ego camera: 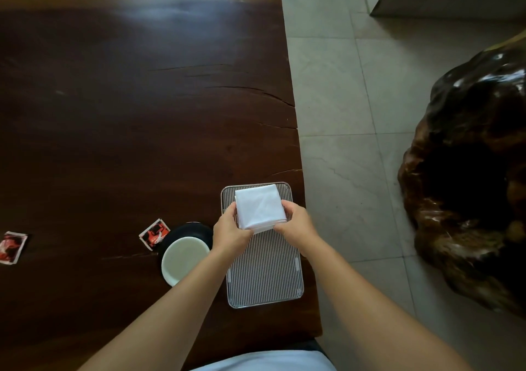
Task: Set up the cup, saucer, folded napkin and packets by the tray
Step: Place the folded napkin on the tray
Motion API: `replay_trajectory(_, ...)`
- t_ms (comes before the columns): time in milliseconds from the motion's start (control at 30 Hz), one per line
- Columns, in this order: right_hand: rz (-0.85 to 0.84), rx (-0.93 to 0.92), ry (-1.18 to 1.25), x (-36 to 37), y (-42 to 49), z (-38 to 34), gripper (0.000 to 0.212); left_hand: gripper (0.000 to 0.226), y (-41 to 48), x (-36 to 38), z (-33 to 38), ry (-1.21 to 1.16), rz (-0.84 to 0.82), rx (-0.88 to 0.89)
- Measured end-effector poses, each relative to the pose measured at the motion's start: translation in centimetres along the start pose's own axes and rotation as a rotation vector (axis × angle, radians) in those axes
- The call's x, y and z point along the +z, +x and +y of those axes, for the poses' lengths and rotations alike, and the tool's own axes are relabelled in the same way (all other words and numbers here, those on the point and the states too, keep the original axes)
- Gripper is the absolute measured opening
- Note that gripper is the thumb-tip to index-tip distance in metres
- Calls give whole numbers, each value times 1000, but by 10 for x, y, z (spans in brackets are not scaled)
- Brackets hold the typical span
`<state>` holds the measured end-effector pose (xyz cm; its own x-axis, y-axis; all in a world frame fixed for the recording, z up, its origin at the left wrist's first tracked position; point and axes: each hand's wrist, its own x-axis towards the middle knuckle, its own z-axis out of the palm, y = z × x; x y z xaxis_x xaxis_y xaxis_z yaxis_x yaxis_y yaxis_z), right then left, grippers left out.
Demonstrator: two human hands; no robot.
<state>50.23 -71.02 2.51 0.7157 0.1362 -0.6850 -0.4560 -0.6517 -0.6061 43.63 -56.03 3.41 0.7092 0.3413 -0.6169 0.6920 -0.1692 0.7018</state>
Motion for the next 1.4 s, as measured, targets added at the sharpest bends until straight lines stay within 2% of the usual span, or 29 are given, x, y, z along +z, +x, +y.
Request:
replay_trajectory(133,71,-112,-228,6,3,-1,50,62,0,3,4,95,62,80)
replay_trajectory(333,84,-207,-409,9,6,0,47,62,6,3,0,141,83,154)
replay_trajectory(467,93,-266,-511,6,6,4,38,62,6,3,-5,334,102,259)
replay_trajectory(567,96,-299,-546,4,4,9,38,57,3,4,-8,490,81,248)
replay_trajectory(733,82,-337,-575,7,0,12,23,29,-3,8,-7,579,89,258)
replay_trajectory(900,55,-357,-644,14,-6,15,16,26,-1,11,-12,593,38,275)
replay_trajectory(1100,41,-357,-689,15,-10,14,18,28,-5,13,-12,628,1,265)
replay_trajectory(1400,98,-459,-640,27,-30,-8,17,27,-23,-15,-4,617,112,277)
